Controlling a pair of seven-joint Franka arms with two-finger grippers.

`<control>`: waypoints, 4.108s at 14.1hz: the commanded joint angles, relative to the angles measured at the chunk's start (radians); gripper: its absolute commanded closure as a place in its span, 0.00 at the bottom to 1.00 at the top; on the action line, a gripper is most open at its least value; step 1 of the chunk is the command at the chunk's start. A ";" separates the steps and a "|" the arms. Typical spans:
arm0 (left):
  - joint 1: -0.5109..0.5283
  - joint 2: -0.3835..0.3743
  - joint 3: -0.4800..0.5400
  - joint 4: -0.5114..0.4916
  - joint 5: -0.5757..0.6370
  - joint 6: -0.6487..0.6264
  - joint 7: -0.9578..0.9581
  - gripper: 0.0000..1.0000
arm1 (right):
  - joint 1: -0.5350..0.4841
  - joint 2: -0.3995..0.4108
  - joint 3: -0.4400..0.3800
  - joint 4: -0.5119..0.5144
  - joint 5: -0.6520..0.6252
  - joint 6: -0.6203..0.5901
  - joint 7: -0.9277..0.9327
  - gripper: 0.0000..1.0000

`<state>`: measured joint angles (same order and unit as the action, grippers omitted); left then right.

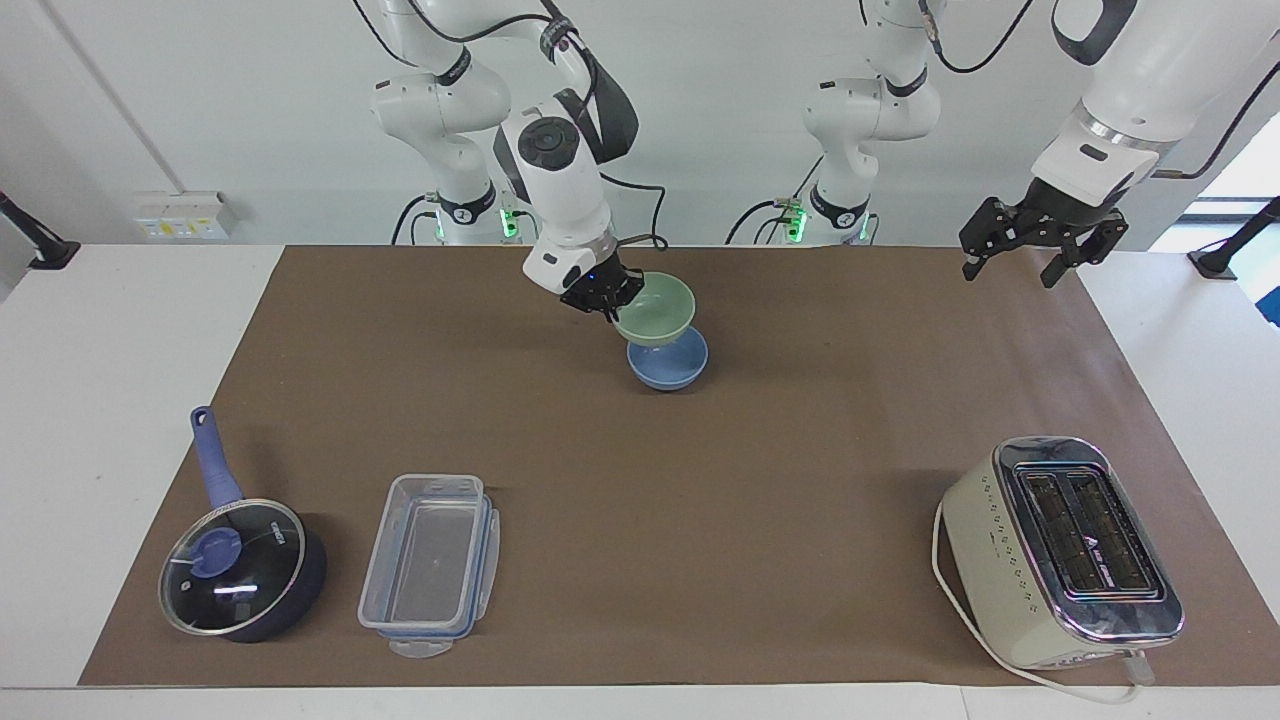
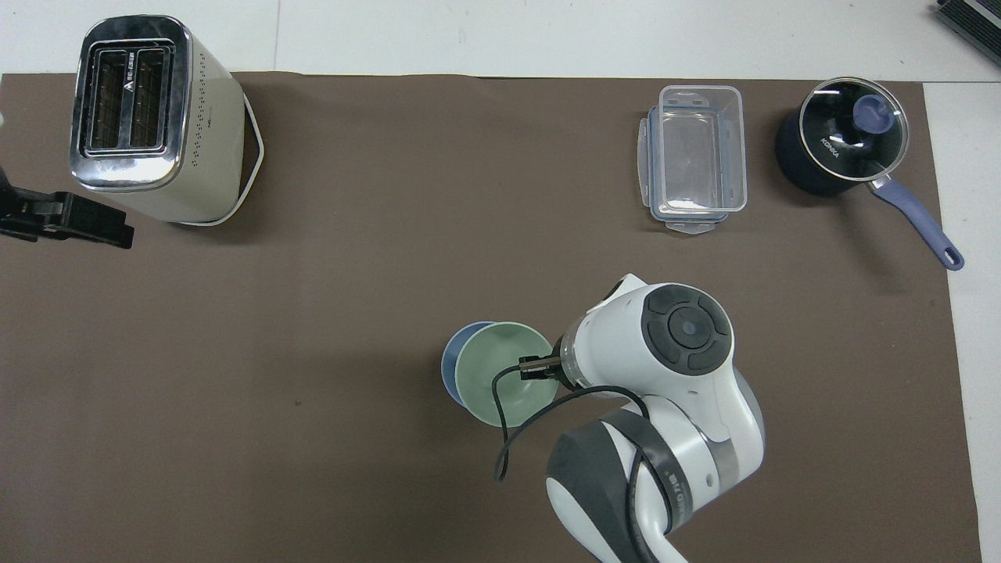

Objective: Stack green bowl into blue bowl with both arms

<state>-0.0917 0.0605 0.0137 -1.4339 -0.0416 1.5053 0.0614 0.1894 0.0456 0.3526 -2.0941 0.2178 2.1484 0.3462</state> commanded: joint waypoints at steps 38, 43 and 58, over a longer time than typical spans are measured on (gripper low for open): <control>0.035 -0.070 -0.011 -0.086 0.026 0.003 0.009 0.00 | 0.058 0.108 -0.006 -0.023 -0.051 0.174 0.000 0.90; 0.033 -0.070 -0.011 -0.086 0.026 0.003 0.009 0.00 | 0.058 0.108 -0.006 -0.021 -0.051 0.174 0.000 0.86; 0.030 -0.070 -0.011 -0.086 0.026 0.004 0.009 0.00 | -0.099 -0.012 -0.020 0.072 -0.124 0.029 -0.026 0.00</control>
<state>-0.0613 0.0110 0.0052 -1.4980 -0.0295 1.4978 0.0618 0.1301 0.0670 0.3289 -2.0464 0.1247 2.2433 0.3339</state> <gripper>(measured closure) 0.000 0.000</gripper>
